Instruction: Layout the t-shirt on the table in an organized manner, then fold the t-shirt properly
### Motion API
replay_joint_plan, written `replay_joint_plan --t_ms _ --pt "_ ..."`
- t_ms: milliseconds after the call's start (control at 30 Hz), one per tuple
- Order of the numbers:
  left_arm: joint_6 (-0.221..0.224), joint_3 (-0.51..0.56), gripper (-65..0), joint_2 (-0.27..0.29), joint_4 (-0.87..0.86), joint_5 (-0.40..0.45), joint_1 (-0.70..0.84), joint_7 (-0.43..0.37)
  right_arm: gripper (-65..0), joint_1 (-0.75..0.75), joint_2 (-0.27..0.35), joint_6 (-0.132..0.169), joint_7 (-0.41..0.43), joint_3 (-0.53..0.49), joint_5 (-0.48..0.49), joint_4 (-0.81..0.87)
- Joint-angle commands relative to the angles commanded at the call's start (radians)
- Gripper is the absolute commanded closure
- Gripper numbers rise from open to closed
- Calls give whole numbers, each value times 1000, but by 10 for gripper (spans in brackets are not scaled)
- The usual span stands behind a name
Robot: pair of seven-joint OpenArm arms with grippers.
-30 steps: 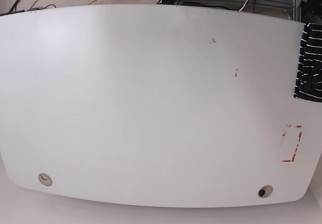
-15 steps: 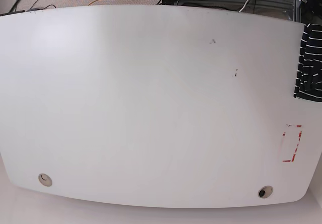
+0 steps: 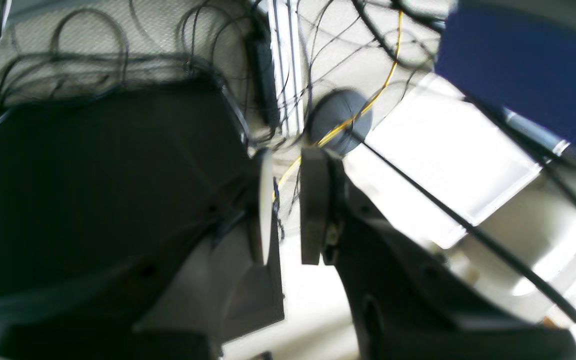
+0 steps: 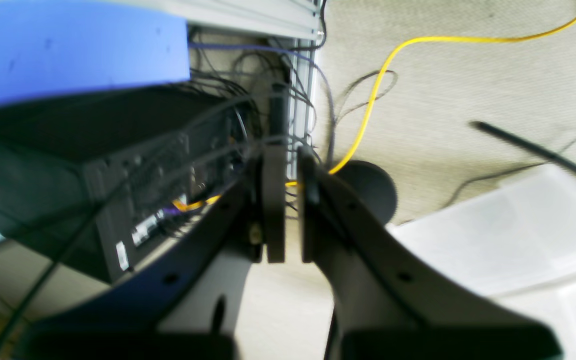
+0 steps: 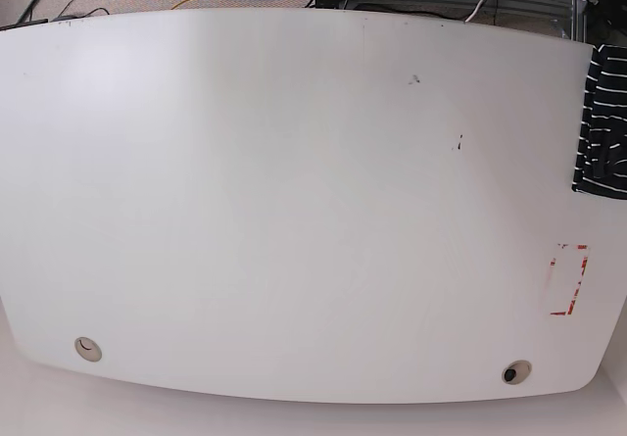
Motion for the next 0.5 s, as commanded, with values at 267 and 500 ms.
replay_joint_plan --t_ms 267,500 --pt "117 5 -86 -2 -316 87 -153 -157 -32 121 -3 -49 8 -5 -2 -149" --pt "259 5 -88 5 -368 150 -216 -190 -35 207 -26 -86 8 -5 -3 -238"
